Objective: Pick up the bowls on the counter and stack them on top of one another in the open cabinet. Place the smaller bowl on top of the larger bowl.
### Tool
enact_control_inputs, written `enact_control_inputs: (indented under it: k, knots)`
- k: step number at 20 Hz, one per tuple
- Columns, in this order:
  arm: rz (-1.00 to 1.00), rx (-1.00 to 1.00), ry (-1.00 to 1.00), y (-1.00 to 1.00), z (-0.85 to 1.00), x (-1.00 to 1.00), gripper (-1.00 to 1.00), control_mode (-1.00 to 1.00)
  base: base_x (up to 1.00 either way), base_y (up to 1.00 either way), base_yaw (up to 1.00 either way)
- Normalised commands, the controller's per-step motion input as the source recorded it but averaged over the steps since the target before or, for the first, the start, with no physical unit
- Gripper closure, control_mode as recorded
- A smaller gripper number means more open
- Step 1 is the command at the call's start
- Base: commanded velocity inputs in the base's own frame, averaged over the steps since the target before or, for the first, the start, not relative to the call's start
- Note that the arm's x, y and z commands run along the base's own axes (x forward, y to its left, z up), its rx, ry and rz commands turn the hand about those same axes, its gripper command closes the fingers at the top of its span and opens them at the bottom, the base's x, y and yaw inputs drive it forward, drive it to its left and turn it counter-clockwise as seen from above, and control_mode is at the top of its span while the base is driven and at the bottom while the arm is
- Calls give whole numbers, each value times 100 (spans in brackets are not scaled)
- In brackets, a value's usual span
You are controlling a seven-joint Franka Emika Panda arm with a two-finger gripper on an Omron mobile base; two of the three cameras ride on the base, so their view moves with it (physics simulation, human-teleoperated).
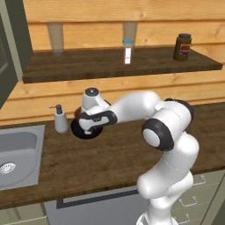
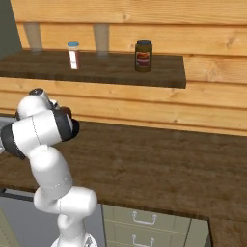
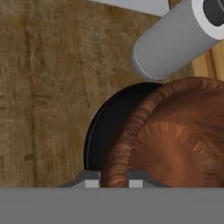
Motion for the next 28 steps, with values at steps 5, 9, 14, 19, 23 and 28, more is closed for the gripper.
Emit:
enact_control_inputs:
  k: [5, 9, 14, 19, 23, 28]
  knots:
    - [0, -4, 1, 19, -34, 58, 100, -100, 0, 0, 0]
    - [0, 0, -1, 13, -21, 54, -100, -100, 0, 0, 0]
    - [-3, 0, 0, 2, 1, 23, -100, -100, 0, 0, 0]
    - [-7, 0, -7, 3, 71, -23, -100, -100, 0, 0, 0]
    - [-5, 0, 2, 17, 37, -45, -100, -100, 0, 0, 0]
    - [0, -10, 21, 28, -42, 0, -100, -100, 0, 0, 0]
